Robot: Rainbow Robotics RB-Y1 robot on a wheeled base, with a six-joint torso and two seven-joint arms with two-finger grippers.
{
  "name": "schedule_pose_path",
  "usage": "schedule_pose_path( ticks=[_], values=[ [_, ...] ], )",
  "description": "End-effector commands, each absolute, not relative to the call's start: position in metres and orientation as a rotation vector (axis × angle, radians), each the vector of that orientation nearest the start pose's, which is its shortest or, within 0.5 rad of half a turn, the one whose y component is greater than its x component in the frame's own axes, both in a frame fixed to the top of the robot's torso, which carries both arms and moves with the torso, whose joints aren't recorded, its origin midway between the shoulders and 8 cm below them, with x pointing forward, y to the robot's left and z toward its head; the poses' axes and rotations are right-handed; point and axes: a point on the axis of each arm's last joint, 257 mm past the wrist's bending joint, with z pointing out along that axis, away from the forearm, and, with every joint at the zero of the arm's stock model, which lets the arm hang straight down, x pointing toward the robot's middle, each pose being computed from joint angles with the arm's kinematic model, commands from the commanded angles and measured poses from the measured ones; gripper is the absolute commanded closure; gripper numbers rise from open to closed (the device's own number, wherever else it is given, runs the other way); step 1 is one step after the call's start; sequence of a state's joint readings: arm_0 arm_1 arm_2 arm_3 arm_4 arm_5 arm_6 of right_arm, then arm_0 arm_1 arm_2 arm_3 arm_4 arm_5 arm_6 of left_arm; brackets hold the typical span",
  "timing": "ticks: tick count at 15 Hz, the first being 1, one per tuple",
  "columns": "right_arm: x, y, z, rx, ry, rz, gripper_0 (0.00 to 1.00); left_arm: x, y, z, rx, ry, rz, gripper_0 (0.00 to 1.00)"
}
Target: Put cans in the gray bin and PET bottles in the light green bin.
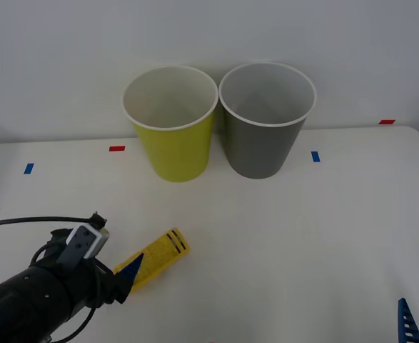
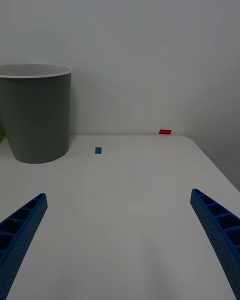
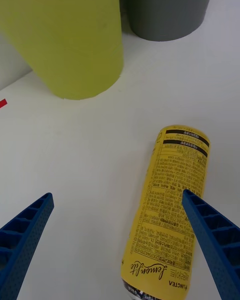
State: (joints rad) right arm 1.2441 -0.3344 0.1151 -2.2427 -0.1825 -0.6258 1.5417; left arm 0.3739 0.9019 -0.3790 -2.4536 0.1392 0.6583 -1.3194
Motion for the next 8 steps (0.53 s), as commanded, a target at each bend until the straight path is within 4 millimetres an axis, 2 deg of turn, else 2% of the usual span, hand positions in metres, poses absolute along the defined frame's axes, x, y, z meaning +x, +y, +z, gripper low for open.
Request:
schedule_pose_path(
  ticks=[1,4,8],
  values=[
    [0.203,-0.305,-0.178,0.014,1.508,-0.099,0.0,0.355,0.184,-0.228,0.809,1.984,-0.046,0.13],
    [0.203,-0.305,-0.178,0.014,1.508,-0.099,0.0,0.351,0.176,-0.225,0.909,2.015,-0.079,0.14],
    [0.203,-0.305,-0.178,0.014,1.508,-0.099,0.0,0.332,0.156,-0.226,1.079,2.051,-0.125,0.14]
  ],
)
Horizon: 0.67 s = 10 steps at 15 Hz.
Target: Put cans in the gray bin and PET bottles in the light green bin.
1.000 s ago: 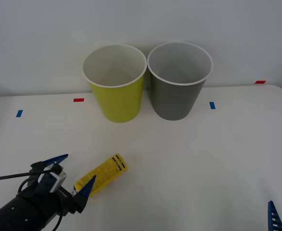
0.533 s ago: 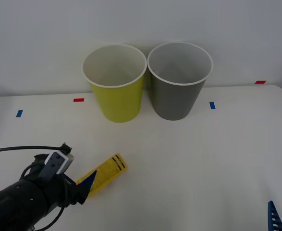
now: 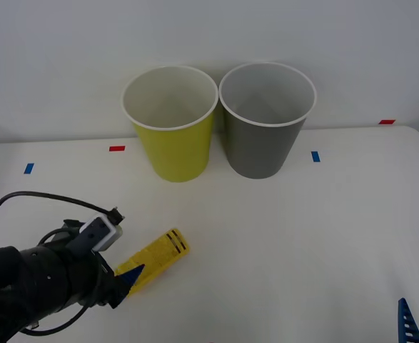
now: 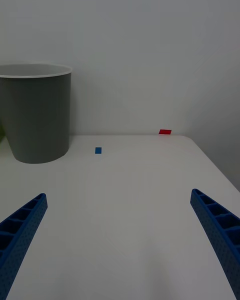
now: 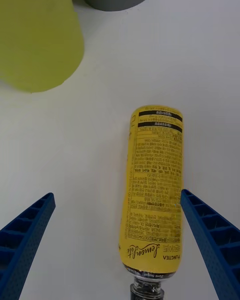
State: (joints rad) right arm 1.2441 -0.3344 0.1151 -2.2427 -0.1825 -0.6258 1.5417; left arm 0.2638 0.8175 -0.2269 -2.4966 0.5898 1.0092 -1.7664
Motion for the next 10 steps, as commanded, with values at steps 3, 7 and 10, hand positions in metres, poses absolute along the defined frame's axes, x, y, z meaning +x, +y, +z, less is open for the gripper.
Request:
schedule_pose_path(
  ticks=[3,7,10],
  values=[
    [0.203,-0.305,-0.178,0.014,1.508,-0.099,0.0,0.333,0.156,-0.223,1.138,2.078,-0.108,0.13],
    [0.203,-0.305,-0.178,0.014,1.508,-0.099,0.0,0.325,0.142,-0.23,1.18,2.11,-0.133,0.13],
    [0.203,-0.305,-0.178,0.014,1.508,-0.099,0.0,0.322,0.136,-0.235,1.17,2.121,-0.149,0.14]
  ],
)
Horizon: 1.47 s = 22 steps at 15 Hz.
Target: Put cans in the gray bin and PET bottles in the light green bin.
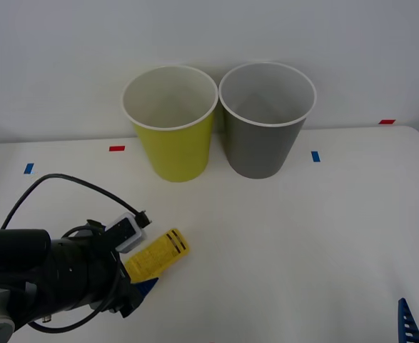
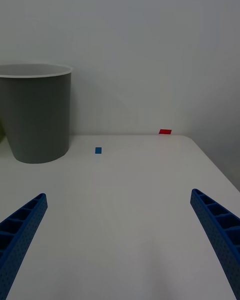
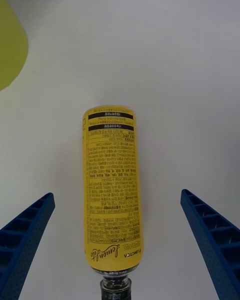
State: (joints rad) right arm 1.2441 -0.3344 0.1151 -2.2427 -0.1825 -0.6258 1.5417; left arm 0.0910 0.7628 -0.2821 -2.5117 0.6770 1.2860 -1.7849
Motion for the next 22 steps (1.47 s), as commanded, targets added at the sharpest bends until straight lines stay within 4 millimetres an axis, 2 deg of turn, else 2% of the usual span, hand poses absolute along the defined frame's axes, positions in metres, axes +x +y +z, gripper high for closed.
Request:
schedule_pose_path(
  ticks=[1,7,10,16,19,22],
  values=[
    [0.203,-0.305,-0.178,0.014,1.508,-0.099,0.0,0.323,0.134,-0.237,1.165,2.127,-0.158,0.13],
    [0.203,-0.305,-0.178,0.014,1.508,-0.099,0.0,0.337,0.124,-0.249,1.167,2.137,-0.175,0.13],
    [0.203,-0.305,-0.178,0.014,1.508,-0.099,0.0,0.337,0.116,-0.259,1.098,2.21,-0.222,0.13],
    [0.203,-0.305,-0.178,0.014,1.508,-0.099,0.0,0.346,0.129,-0.271,1.133,2.299,-0.094,0.14],
    [0.203,-0.305,-0.178,0.014,1.508,-0.099,0.0,0.352,0.122,-0.278,1.129,2.309,-0.101,0.14],
    [0.203,-0.305,-0.178,0.014,1.508,-0.099,0.0,0.353,0.121,-0.282,1.183,2.31,-0.037,0.14]
  ],
)
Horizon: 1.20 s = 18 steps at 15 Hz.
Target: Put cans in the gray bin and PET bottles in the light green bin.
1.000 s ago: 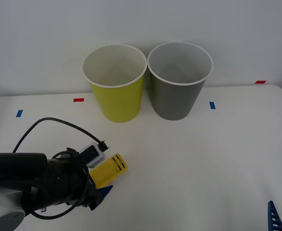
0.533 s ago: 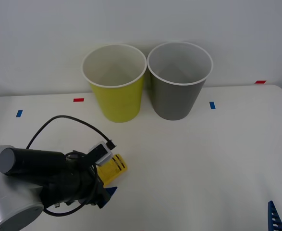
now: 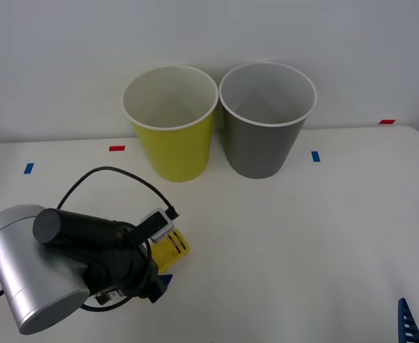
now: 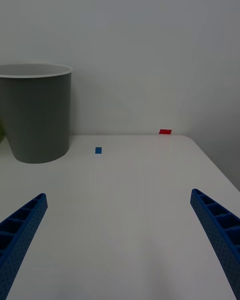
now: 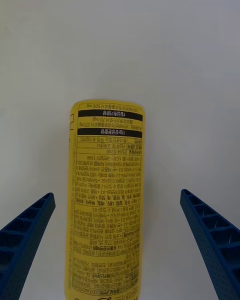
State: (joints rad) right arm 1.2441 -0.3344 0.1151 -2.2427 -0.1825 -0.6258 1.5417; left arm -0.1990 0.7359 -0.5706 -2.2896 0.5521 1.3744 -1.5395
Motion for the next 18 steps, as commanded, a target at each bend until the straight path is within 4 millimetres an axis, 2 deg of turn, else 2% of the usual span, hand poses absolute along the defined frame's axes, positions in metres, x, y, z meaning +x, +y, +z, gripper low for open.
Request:
schedule_pose_path(
  ticks=[1,3,6,12,18],
  values=[
    [0.203,-0.305,-0.178,0.014,1.508,-0.099,0.0,0.355,0.121,-0.28,1.179,2.318,-0.031,0.14],
    [0.203,-0.305,-0.178,0.014,1.508,-0.099,0.0,0.362,0.121,-0.282,1.163,2.339,-0.021,0.14],
    [0.203,-0.305,-0.178,0.014,1.508,-0.099,0.0,0.373,0.111,-0.289,1.139,2.371,-0.045,0.15],
    [0.203,-0.305,-0.178,0.014,1.508,-0.099,0.0,0.372,0.113,-0.297,1.138,2.461,-0.019,0.15],
    [0.203,-0.305,-0.178,0.014,1.508,-0.099,0.0,0.371,0.104,-0.307,1.128,2.511,-0.03,0.15]
  ],
)
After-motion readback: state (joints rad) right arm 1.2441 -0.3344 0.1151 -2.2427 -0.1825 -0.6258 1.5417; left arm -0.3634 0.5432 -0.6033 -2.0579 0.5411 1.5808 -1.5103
